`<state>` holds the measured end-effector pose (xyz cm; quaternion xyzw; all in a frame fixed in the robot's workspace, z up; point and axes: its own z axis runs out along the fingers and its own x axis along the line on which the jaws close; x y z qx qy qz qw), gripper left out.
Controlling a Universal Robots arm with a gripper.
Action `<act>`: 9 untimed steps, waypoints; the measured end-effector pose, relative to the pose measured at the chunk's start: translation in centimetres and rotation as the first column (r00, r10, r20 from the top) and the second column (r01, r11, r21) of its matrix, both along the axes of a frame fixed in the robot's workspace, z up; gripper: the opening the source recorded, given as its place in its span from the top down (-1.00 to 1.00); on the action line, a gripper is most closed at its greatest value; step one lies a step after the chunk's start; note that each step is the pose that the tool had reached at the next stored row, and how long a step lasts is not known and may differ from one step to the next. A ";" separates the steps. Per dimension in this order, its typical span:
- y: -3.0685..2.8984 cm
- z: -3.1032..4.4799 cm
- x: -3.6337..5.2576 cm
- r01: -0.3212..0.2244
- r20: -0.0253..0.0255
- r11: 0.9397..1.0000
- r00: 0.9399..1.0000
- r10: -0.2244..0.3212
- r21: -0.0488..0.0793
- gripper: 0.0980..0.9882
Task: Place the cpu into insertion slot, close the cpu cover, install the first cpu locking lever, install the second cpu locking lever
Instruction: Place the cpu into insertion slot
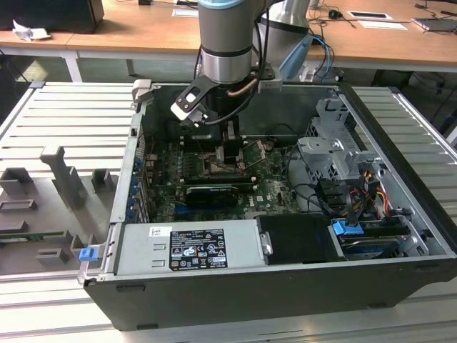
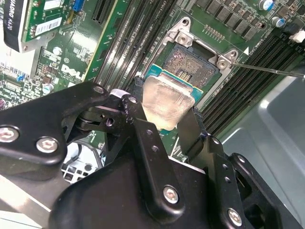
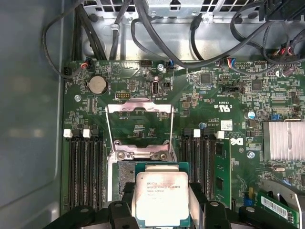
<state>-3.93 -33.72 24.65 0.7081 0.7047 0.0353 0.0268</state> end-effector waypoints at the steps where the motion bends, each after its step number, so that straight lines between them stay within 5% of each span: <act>1: 0.04 -0.05 0.00 0.000 0.000 1.000 1.000 0.000 0.000 0.03; 9: 0.21 -0.54 0.00 0.000 0.000 1.000 1.000 0.000 0.000 0.03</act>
